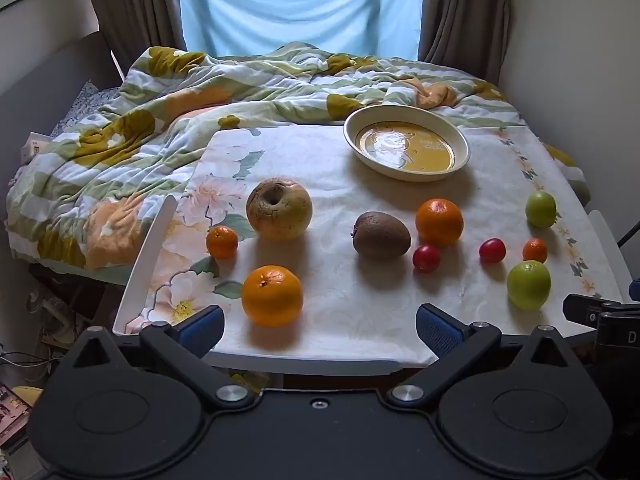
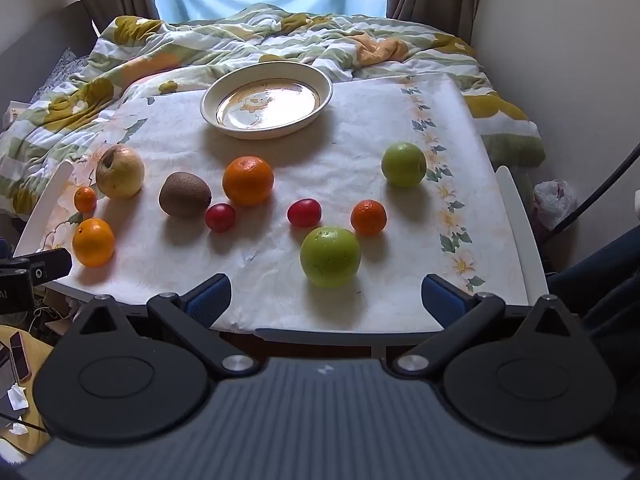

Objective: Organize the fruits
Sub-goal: 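Move both tools toward the fruits on the cloth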

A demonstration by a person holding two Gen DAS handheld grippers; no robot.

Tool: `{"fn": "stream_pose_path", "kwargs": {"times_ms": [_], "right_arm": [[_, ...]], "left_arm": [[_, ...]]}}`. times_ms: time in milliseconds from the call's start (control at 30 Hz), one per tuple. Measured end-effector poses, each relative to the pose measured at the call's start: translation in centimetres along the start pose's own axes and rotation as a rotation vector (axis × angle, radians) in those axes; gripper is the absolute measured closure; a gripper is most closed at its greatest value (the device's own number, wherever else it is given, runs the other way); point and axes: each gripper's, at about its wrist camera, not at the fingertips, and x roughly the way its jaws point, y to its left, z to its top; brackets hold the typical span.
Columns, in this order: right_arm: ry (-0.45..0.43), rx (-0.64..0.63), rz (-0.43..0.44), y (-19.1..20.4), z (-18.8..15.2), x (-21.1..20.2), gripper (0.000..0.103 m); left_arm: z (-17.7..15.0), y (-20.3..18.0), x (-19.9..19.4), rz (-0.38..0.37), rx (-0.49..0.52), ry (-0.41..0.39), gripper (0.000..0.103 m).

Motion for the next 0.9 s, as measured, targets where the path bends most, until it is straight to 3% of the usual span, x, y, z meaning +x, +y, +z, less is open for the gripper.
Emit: {"fn": "stream_pose_path", "kwargs": {"times_ms": [900], "right_arm": [[0.004, -0.006, 0.024, 0.26, 0.66, 0.67, 0.0]], "left_arm": [[0.32, 0.24, 0.19, 0.029, -0.004, -0.019, 0.0]]}}
